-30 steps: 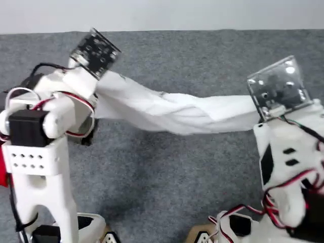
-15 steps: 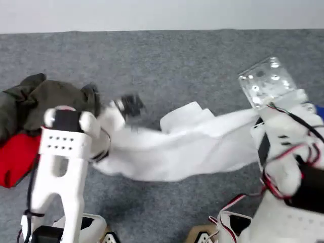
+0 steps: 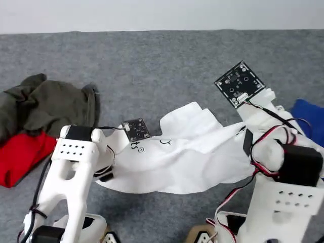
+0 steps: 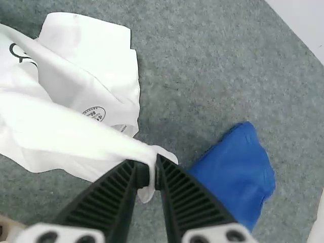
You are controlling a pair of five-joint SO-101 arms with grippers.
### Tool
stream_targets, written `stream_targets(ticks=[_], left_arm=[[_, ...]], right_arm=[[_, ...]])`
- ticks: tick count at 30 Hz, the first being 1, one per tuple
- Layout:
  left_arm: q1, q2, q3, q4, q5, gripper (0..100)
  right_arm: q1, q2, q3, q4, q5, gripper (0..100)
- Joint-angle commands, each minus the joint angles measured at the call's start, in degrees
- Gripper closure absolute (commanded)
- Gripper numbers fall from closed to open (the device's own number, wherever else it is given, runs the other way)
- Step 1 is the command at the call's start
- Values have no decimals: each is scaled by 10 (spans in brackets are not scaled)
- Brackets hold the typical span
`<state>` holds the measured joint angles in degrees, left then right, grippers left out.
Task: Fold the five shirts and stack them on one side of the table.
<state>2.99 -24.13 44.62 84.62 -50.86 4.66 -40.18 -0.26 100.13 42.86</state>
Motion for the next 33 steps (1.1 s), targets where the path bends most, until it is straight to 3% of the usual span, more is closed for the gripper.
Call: stream_targets(ticks=[1,18,33], left_arm=[[33,-8,19,-8,-4,859],[195,-8,81,-44,87,859],[214,-8,182,-186,122,858]], right_arm=[[-5,-3,-4,-2,2,988],[-4,-4,-4,0,-18,988],[-5,-3,-3,0,-18,988]])
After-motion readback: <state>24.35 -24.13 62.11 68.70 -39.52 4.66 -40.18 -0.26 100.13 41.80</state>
